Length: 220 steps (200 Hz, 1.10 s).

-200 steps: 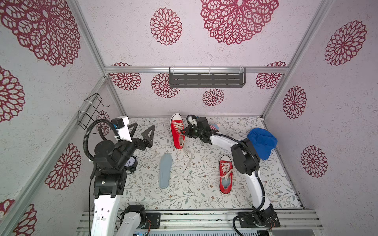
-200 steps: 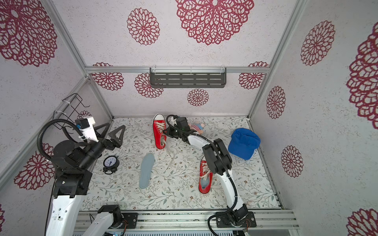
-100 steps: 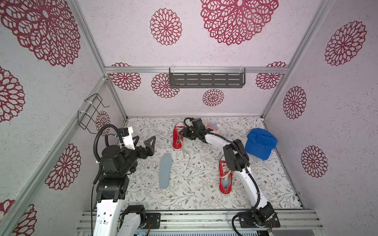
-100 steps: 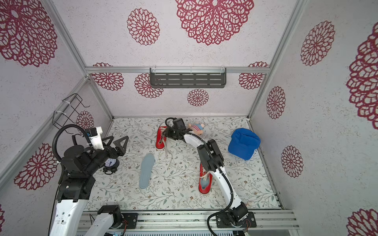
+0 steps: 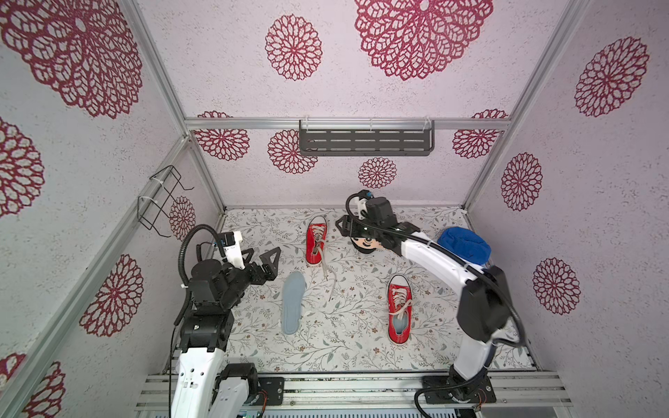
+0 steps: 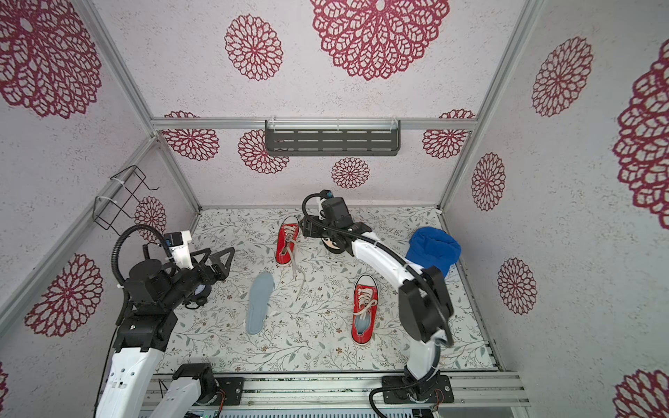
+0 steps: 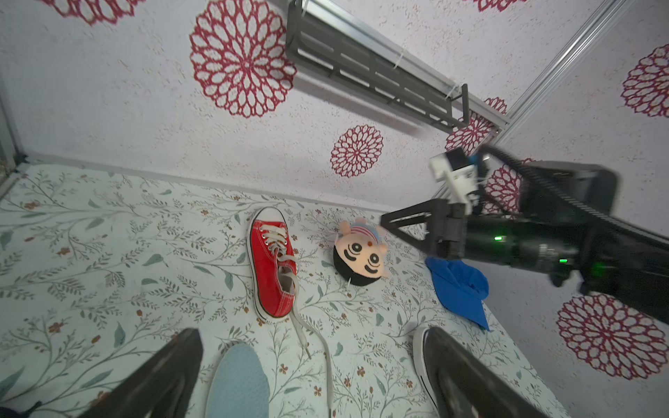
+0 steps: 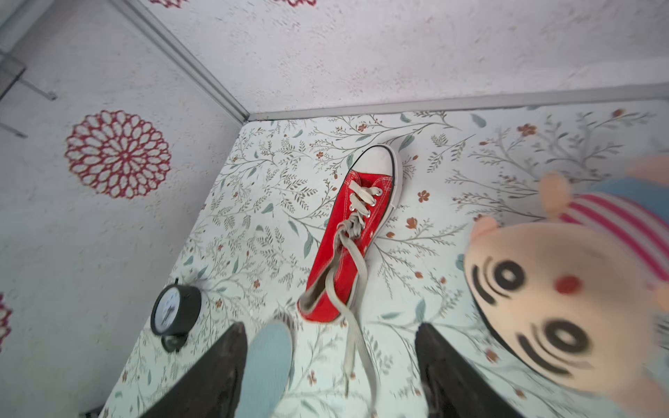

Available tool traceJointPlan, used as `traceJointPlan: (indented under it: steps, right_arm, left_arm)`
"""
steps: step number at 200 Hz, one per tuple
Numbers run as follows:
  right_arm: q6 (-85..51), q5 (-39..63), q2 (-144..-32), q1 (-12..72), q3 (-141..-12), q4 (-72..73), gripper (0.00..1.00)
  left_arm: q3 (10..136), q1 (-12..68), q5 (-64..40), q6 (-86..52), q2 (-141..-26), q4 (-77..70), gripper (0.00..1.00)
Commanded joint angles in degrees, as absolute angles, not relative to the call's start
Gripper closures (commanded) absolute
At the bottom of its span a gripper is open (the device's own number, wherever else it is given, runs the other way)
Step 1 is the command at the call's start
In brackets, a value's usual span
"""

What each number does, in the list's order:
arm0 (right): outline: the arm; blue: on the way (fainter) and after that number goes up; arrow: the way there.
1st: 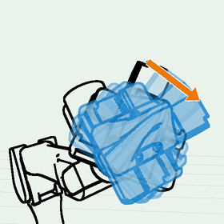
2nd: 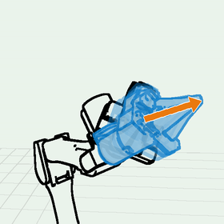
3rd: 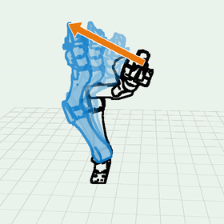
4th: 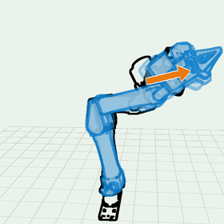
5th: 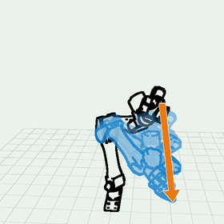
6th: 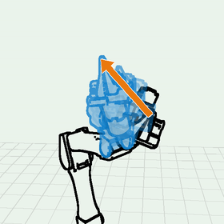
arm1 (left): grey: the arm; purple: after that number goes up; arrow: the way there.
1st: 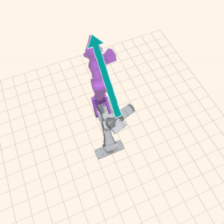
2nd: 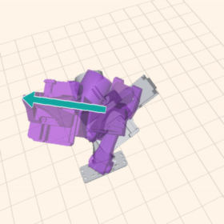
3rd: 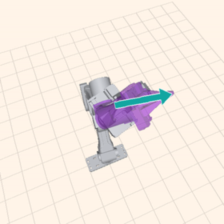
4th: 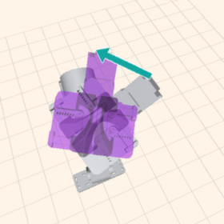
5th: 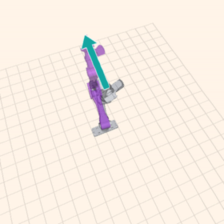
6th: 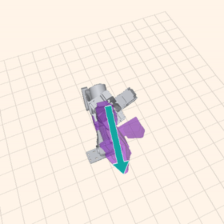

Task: Remove the insole from the shoe
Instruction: Pick up the shoe at the center of the board.

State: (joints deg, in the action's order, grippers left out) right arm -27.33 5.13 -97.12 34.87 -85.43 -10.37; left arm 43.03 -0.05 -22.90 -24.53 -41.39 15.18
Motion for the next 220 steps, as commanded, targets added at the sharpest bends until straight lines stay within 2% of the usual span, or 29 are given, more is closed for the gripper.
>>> traceJointPlan:
  steps: [1, 47, 85, 140, 183, 220]
  right_arm:
    - [-21.4, -4.2, -86.2, 34.7, -76.1, -16.2, 0.18]
    - [-25.4, -10.5, -67.5, 34.2, -58.7, -36.1, 0.16]
    - [-32.3, -10.2, -57.7, 34.2, -46.3, -40.7, 0.21]
    - [-37.1, -3.2, -59.9, 34.5, -36.2, -33.6, 0.29]
    - [-37.2, -3.8, -63.3, 34.8, -33.1, -29.1, 0.36]
    - [-37.2, -5.2, -66.0, 34.8, -32.8, -25.3, 0.55]
  left_arm:
    - [38.8, 3.8, -24.6, -29.3, -43.7, 7.0, 0.01]
    - [35.7, 15.6, -20.2, -31.5, -54.8, -3.1, 0.01]
    - [38.5, 20.5, -20.0, -32.7, -65.1, -10.0, 0.02]
    - [42.1, 24.3, -17.4, -34.1, -71.2, -11.1, 0.02]
    - [42.0, 24.9, -16.7, -34.0, -71.7, -10.5, 0.02]
    - [42.5, 24.9, -16.3, -33.2, -72.0, -9.9, 0.02]
